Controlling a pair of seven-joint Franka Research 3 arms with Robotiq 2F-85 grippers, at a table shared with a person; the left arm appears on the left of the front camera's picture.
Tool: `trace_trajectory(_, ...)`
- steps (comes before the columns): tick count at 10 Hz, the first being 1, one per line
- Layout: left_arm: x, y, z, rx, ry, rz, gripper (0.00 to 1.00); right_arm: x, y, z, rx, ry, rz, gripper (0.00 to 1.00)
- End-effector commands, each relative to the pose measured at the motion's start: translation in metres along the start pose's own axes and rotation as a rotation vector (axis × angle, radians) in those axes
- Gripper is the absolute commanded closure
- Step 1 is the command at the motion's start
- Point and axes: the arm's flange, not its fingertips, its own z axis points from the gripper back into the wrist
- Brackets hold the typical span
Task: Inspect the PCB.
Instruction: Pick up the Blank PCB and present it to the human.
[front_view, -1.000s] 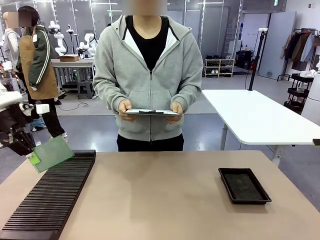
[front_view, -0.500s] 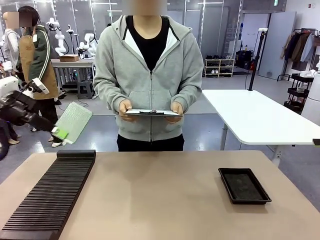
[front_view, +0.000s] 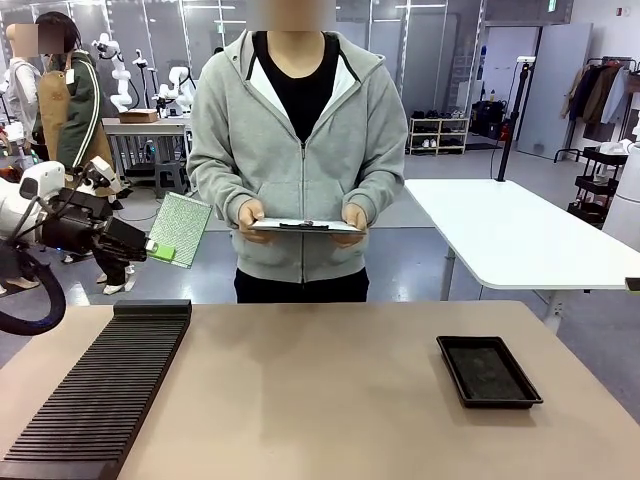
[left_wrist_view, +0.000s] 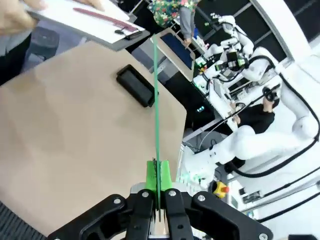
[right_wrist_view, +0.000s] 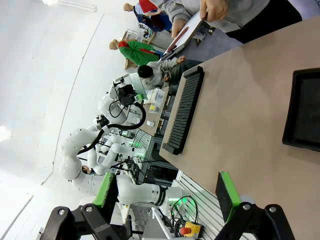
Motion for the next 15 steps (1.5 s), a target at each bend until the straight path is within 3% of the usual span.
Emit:
trace_trajectory(1,0.006,0.019,0.0,0.021,0.005,0.223,1.0,0.003,0.001,-0.001,0.012,-0.01,0.021,0.0)
trace_trajectory(3,0.021,0.063,-0.018,-0.107,0.03,0.351,1.0,0.003,0.001,-0.001,0.012,-0.01,0.021,0.0)
trace_trajectory(7,0.03,0.093,-0.036,-0.244,-0.044,0.326,1.0,0.003,0.001,-0.001,0.012,-0.01,0.021,0.0)
trace_trajectory(10,0.034,0.097,-0.033,-0.188,-0.099,0.372,1.0,0.003,0.001,-0.001,0.012,-0.01,0.021,0.0)
trace_trajectory(15,0.029,0.1,-0.029,-0.197,-0.087,0.36,1.0,0.003,0.001,-0.001,0.012,-0.01,0.021,0.0)
